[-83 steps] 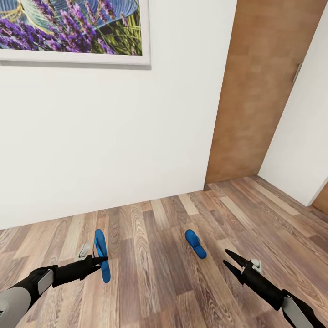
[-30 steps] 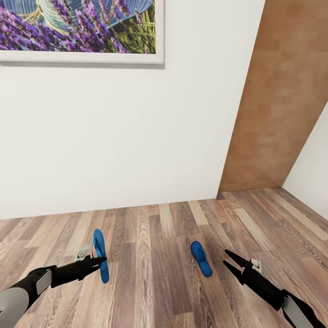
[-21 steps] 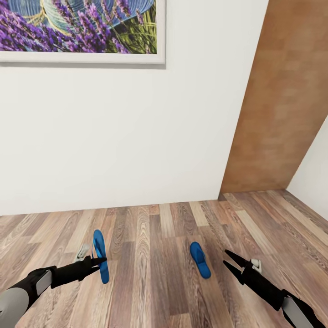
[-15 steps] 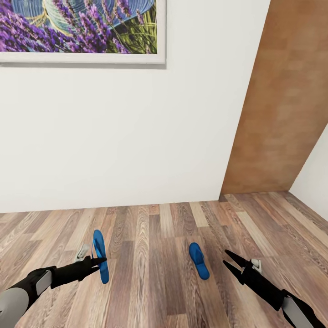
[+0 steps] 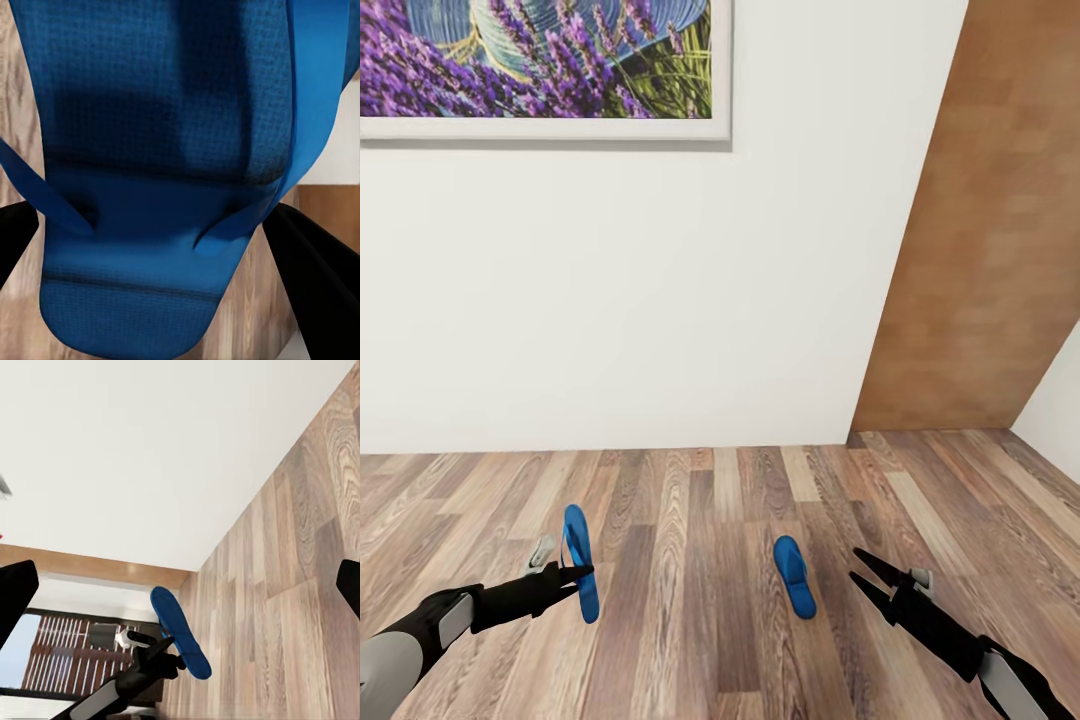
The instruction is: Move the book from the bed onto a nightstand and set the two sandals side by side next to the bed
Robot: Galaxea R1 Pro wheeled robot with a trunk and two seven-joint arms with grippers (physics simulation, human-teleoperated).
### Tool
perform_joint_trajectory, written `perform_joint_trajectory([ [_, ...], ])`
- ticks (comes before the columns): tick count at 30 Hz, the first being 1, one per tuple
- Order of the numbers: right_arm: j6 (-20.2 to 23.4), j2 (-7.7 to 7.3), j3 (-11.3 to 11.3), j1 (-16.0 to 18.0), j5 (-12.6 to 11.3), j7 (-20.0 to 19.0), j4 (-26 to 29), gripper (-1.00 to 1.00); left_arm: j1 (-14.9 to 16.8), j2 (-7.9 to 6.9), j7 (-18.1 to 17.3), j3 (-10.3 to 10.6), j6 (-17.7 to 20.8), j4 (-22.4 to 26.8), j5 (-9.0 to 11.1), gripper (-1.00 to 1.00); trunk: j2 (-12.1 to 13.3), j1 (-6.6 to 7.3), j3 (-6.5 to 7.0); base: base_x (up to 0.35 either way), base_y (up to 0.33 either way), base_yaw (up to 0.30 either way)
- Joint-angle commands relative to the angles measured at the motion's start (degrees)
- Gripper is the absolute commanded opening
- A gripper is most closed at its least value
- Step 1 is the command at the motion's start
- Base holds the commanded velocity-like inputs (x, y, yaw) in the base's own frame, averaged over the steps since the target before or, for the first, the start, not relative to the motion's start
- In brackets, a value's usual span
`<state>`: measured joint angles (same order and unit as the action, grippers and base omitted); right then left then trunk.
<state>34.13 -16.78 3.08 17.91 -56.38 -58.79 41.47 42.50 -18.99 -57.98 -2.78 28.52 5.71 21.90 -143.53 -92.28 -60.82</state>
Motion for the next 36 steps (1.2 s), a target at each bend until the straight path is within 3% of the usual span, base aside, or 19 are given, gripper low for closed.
perform_joint_trajectory([
  [1,0.41,-0.01,0.00,0.02,-0.34,-0.01,0.00,1.00,0.03,0.00,-0.13,-0.29,0.49,0.00,-0.11,-1.00,-0.02,0.01,-0.05,0.000,-0.025,0.103],
  [36,0.33,0.01,-0.07,0.02,-0.28,-0.11,-0.04,1.00,0.04,0.00,-0.12,-0.26,0.49,0.00,-0.09,-1.00,-0.02,0.01,-0.05,0.063,-0.019,0.090],
])
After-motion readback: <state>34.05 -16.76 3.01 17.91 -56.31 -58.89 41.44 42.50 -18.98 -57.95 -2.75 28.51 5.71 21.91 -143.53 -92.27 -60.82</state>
